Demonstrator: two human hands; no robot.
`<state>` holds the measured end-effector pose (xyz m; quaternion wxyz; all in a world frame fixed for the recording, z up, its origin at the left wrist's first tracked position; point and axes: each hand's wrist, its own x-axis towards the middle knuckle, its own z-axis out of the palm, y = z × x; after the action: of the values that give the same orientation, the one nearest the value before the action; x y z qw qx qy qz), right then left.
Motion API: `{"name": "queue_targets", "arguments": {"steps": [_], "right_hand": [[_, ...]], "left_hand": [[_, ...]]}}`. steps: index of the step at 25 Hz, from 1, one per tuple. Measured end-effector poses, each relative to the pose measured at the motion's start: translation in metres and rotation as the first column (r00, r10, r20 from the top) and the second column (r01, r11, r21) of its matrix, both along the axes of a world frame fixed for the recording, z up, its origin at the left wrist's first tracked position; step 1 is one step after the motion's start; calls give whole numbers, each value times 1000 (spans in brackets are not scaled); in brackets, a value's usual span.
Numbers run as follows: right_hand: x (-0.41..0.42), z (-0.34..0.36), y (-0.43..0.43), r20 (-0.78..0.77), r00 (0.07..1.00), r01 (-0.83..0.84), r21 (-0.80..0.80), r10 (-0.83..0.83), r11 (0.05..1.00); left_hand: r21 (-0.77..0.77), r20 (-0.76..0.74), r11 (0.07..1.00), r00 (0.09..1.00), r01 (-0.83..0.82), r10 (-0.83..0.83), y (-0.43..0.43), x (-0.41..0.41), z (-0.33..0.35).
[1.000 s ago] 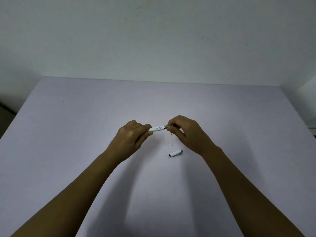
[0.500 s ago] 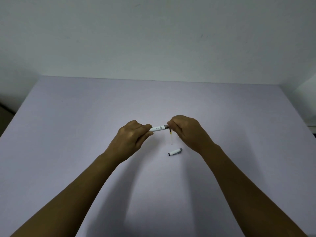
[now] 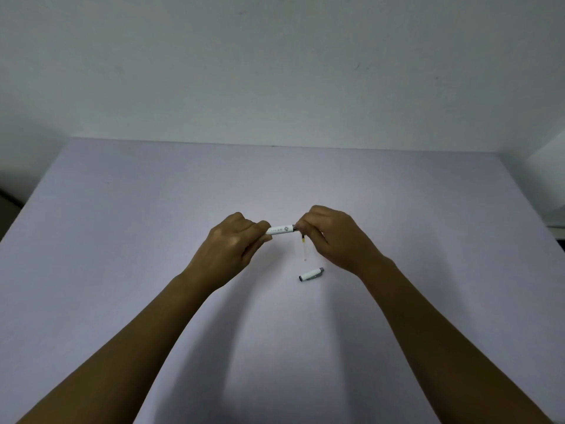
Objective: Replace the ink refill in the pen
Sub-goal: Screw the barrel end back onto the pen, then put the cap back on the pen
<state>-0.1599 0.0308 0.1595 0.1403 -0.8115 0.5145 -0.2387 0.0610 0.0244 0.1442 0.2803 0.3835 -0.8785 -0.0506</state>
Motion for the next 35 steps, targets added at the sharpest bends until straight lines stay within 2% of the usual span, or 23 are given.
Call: {"name": "queue_targets", "arguments": {"steps": [3, 4, 6, 9, 11, 15, 16, 18, 19, 21, 22, 23, 25, 27, 32, 35], "right_hand": [[2, 3, -2, 141, 987, 25, 306, -71, 952], [2, 4, -1, 208, 972, 25, 360, -107, 933], [-1, 2, 0, 254, 962, 6, 337, -97, 942], [-6, -7, -3, 160, 987, -42, 152, 18, 988], [-5, -10, -7, 119, 993, -28, 101, 16, 994], [-2, -10, -12, 168, 986, -33, 249, -10, 968], [-4, -12, -13, 261, 963, -23, 335, -70, 942], [-11, -25, -16, 472, 814, 65, 506, -339, 860], [-16, -38, -17, 463, 756, 164, 550, -462, 819], [-24, -73, -14, 136, 823, 425, 495, -551, 758], [-25, -91, -8, -33, 822, 516, 465, -569, 719], [-22, -106, 0, -129, 775, 593, 485, -618, 643], [-11, -126, 15, -181, 651, 678, 576, -737, 457], [1, -136, 20, -205, 584, 709, 600, -786, 371], [10, -143, 7, -226, 559, 687, 665, -798, 293], [4, -136, 4, -212, 579, 661, 687, -787, 301]], "left_hand": [[-18, 21, 1000, 1000, 12, -12, -1, 1, -3], [-7, 17, 1000, 1000, 15, -14, -1, 1, -3], [22, 10, 1000, 1000, 20, -20, -3, 2, -5], [42, 10, 999, 999, 35, -35, -5, 3, -7], [39, 26, 999, 999, 27, -28, -5, 3, -9], [35, 30, 999, 1000, -3, 2, -7, 4, -12], [44, 22, 999, 1000, -14, 13, -8, 4, -13], [64, -2, 997, 999, -42, 43, -10, 6, -15], [73, -12, 996, 998, -54, 55, -10, 8, -16], [81, -18, 995, 998, -64, 66, -10, 11, -19], [85, -16, 994, 998, -64, 66, -10, 12, -20], [88, -12, 994, 998, -64, 65, -10, 13, -20], [93, -3, 994, 998, -64, 65, -9, 15, -22], [99, 2, 993, 998, -67, 67, -9, 16, -22], [109, 4, 991, 997, -73, 73, -8, 18, -26], [117, 2, 991, 998, -70, 70, -4, 18, -28]]}}
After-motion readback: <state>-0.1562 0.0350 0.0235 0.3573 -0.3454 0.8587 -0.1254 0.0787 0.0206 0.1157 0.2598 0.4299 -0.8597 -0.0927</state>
